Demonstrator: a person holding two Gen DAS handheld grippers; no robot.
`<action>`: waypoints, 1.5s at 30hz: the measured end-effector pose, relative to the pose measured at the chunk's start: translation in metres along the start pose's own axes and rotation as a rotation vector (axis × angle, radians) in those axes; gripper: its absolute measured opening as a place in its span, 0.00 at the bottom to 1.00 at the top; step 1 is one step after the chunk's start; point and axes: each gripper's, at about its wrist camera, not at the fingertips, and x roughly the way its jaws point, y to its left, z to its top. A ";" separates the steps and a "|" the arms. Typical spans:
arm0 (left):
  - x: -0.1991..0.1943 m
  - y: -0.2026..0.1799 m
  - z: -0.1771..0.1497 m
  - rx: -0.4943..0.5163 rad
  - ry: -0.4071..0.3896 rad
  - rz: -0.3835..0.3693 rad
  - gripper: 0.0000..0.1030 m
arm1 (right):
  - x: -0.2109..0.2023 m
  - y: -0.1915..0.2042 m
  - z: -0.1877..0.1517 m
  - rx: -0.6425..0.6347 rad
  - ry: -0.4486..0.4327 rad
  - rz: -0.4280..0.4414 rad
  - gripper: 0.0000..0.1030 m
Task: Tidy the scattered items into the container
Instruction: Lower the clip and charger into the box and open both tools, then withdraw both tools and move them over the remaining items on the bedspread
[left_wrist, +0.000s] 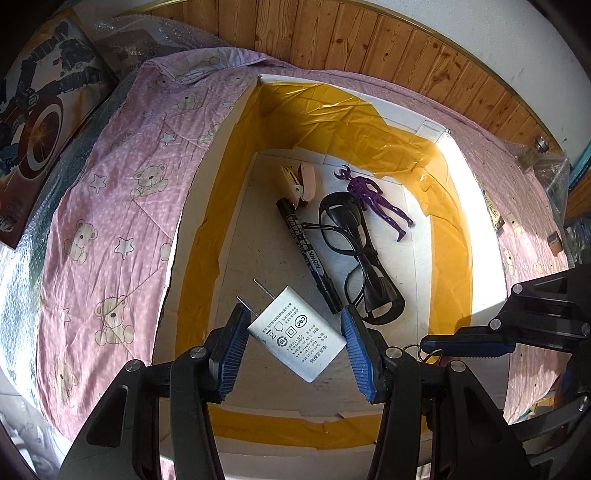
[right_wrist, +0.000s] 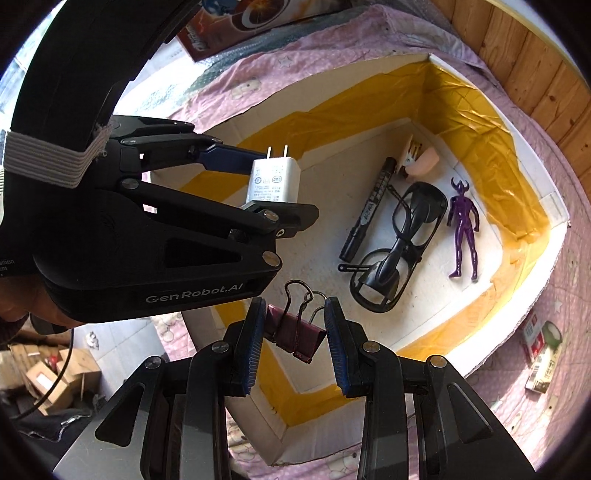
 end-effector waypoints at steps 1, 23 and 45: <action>0.001 0.000 0.000 0.002 0.004 0.003 0.51 | 0.001 0.001 0.001 -0.006 0.009 -0.003 0.33; -0.005 0.007 0.000 -0.029 0.046 -0.002 0.56 | -0.009 0.004 -0.001 0.081 -0.013 0.041 0.36; -0.060 -0.010 -0.014 -0.041 -0.109 -0.044 0.56 | -0.081 -0.005 -0.062 0.179 -0.341 0.040 0.37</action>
